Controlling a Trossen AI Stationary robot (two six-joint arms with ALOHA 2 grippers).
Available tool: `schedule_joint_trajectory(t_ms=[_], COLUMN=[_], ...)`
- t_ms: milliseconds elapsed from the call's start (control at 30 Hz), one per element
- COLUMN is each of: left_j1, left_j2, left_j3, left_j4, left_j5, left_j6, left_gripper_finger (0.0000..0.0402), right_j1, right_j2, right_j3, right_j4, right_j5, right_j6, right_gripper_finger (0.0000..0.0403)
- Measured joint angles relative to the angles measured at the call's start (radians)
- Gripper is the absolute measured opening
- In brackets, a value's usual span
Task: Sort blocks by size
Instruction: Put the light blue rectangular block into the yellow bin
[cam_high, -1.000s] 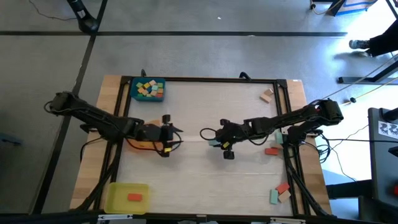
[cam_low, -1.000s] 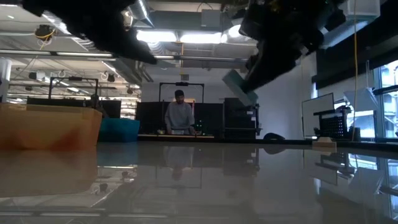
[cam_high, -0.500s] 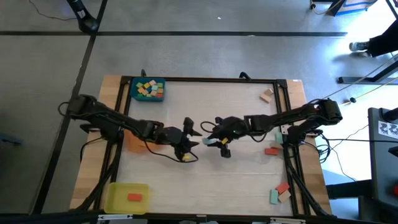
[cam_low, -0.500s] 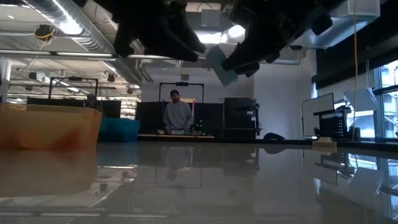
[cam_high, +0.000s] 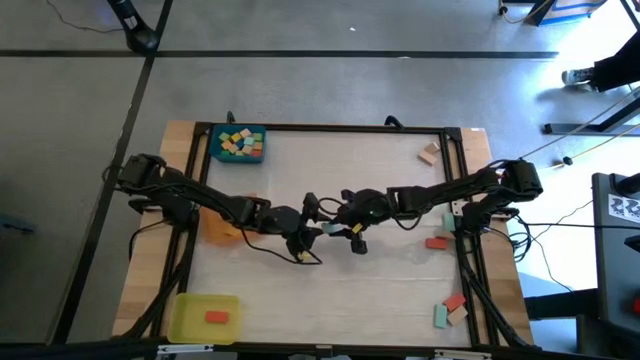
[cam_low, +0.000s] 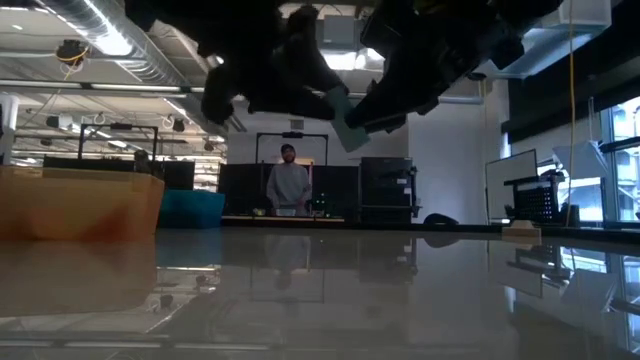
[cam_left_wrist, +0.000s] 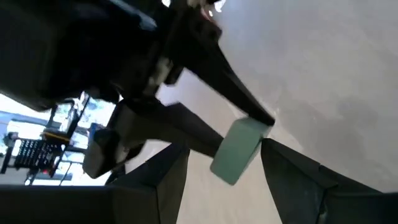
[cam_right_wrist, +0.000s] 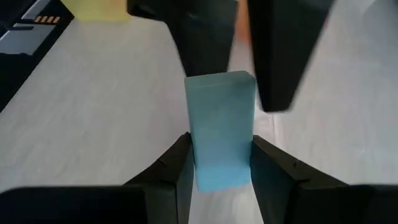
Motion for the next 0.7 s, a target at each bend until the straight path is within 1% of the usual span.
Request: schedule_joint_trajectory(t_ms=[67, 200, 333, 433, 600, 700], left_j1=[0.005, 0.006, 0.006, 0.007, 0.005, -0.001], left_j2=[0.012, 0.028, 0.028, 0.028, 0.028, 0.029], left_j3=[0.000, 0.000, 0.000, 0.000, 0.000, 0.000], left_j4=[-0.002, 0.003, -0.009, -0.002, -0.006, -0.016], left_j5=[0.003, 0.069, 0.073, 0.074, 0.078, 0.078], left_j6=[0.000, 0.003, 0.019, 0.026, 0.049, 0.052], left_gripper_finger=[0.0192, 0.0191, 0.0184, 0.0157, 0.0084, 0.0045], right_j1=[0.001, -0.005, -0.012, -0.013, -0.010, -0.010], right_j2=[0.001, 0.001, 0.001, 0.001, 0.001, 0.001], right_j3=[0.000, 0.000, 0.000, 0.000, -0.001, -0.001], right_j4=[0.010, 0.043, 0.046, 0.045, 0.045, 0.045], right_j5=[-0.003, -0.009, -0.044, -0.042, -0.042, -0.048], right_j6=[-0.002, -0.003, -0.002, -0.002, -0.005, 0.017], right_gripper_finger=[0.0130, 0.0130, 0.0130, 0.0130, 0.0132, 0.0145])
